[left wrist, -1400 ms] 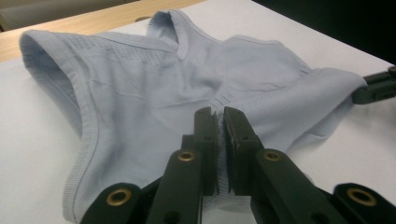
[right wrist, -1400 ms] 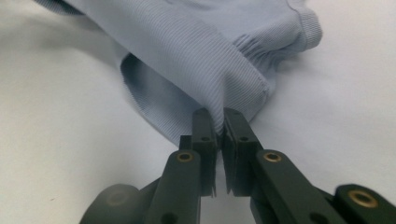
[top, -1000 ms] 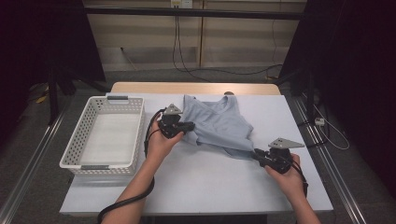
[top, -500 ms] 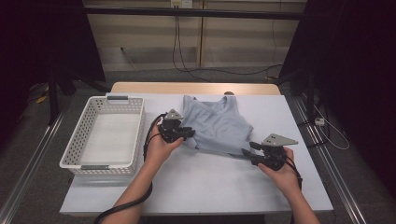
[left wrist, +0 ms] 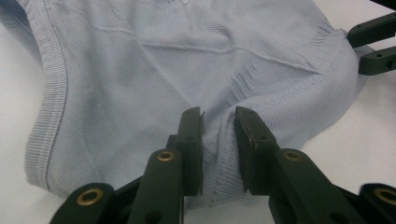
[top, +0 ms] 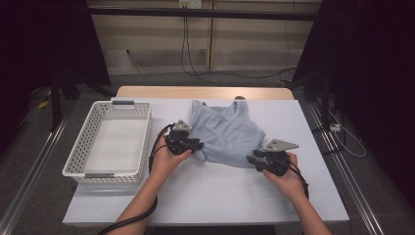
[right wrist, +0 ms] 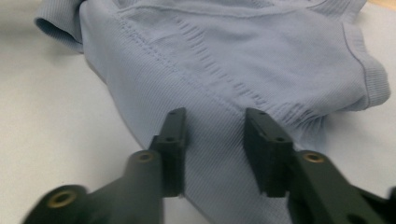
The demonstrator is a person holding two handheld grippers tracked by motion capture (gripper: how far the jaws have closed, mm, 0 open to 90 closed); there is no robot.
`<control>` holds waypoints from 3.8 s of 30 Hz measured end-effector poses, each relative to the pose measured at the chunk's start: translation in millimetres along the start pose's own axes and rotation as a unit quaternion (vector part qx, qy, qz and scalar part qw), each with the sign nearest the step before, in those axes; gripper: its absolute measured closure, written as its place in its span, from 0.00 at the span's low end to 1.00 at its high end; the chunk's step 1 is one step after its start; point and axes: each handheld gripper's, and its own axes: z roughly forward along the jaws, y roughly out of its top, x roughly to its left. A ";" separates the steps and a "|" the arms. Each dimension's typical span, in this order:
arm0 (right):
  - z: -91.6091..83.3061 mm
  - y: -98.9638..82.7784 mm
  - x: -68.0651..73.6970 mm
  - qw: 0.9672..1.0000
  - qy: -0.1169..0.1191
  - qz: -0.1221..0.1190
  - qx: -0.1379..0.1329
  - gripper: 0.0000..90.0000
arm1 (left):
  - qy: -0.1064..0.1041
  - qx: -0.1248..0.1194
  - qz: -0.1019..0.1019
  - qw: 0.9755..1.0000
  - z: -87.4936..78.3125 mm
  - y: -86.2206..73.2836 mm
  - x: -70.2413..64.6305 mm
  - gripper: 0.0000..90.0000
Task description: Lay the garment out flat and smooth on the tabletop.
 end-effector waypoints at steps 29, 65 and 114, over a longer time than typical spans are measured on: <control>8.8 14.0 8.4 0.999 0.033 0.001 -0.017 0.61 | 0.008 0.006 -0.021 1.000 -24.7 -2.4 -7.0 0.27; 9.9 43.1 -8.8 0.995 0.049 0.048 -0.075 0.97 | -0.021 0.064 -0.033 0.997 -17.4 -26.6 -22.4 0.62; -4.0 33.5 1.8 0.996 0.025 0.031 -0.078 0.86 | -0.019 0.002 -0.080 0.997 -41.9 14.7 3.3 0.97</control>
